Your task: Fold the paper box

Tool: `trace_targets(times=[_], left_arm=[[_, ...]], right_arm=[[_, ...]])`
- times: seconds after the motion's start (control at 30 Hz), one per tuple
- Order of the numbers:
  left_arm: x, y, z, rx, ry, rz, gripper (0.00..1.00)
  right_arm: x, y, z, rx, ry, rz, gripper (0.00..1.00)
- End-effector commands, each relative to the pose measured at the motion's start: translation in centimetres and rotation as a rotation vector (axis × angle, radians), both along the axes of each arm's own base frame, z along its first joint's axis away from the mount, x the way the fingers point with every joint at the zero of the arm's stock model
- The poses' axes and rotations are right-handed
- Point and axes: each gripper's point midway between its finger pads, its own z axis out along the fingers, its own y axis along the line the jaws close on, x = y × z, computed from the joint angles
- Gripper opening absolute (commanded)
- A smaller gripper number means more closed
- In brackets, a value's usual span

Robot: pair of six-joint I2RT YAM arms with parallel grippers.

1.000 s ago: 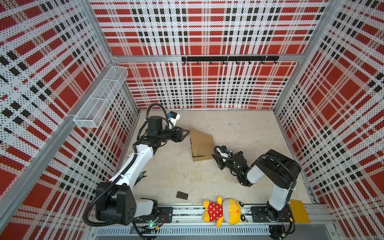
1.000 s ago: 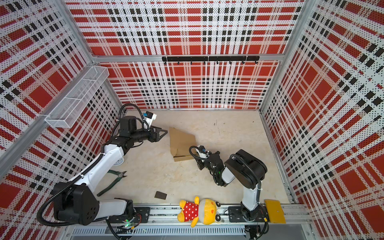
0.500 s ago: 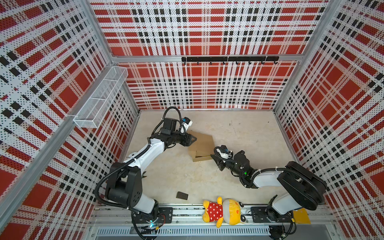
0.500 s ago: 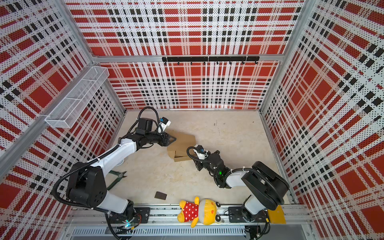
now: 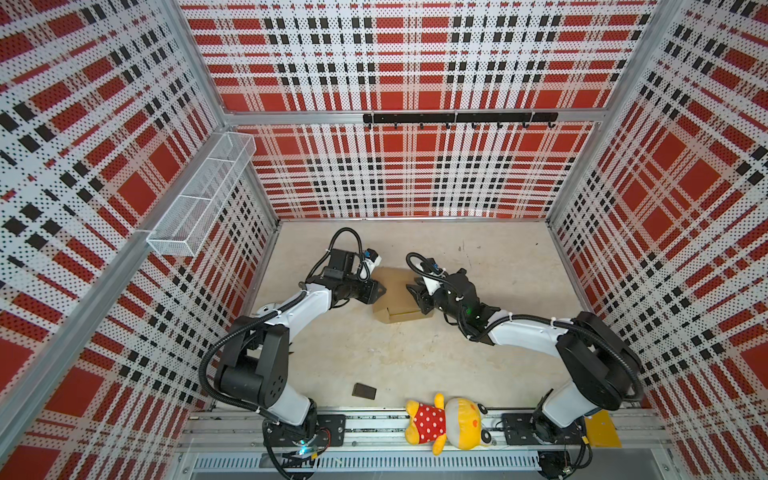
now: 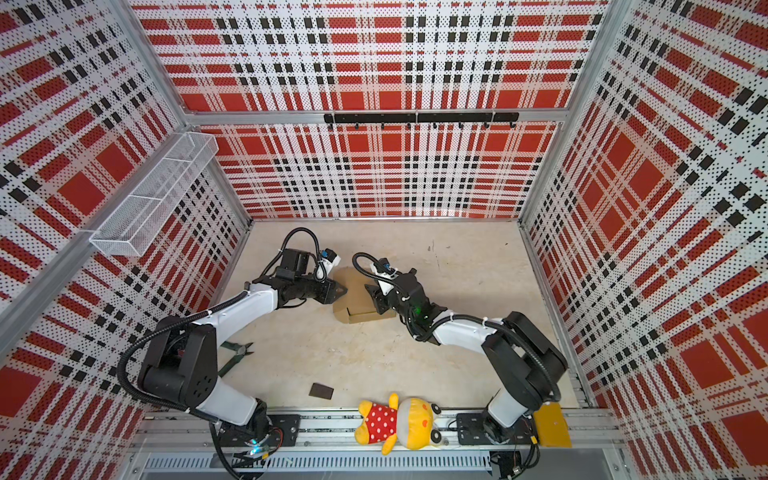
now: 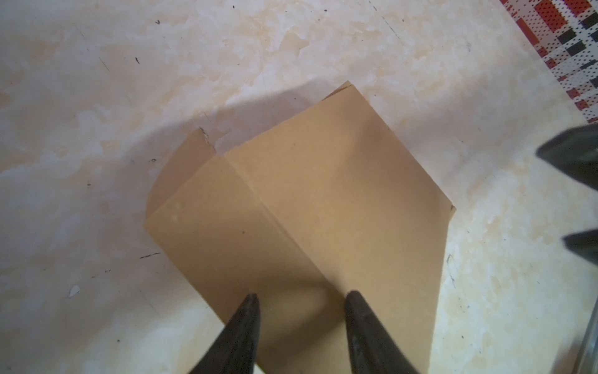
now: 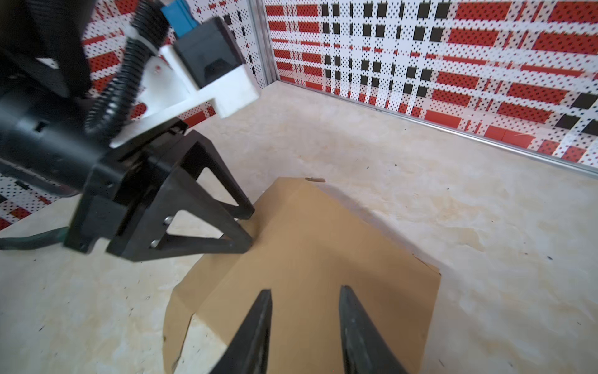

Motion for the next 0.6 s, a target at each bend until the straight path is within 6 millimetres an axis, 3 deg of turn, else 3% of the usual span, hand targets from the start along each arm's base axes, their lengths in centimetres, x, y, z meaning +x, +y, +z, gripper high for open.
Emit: trace_targets(times=[0.0,0.2,0.47,0.57], left_arm=[[0.6,0.1,-0.7,0.011,-0.005,0.017,0.46],[0.6,0.1,-1.0,0.034,-0.004,0.017,0.45],[1.9,0.7,3.5,0.037,-0.098,0.034,0.47],[3.1,0.9,4.1,0.041,-0.104,0.051,0.48]], right_arm=[[0.6,1.0,-2.6,-0.019,0.097,-0.012,0.35],[1.2,2.4,-6.1,-0.037,0.179,-0.006,0.33],[0.2,2.4,-9.6,-0.094,0.229,0.004,0.33],[0.0,2.1,-10.6,-0.105,0.246,0.000,0.33]])
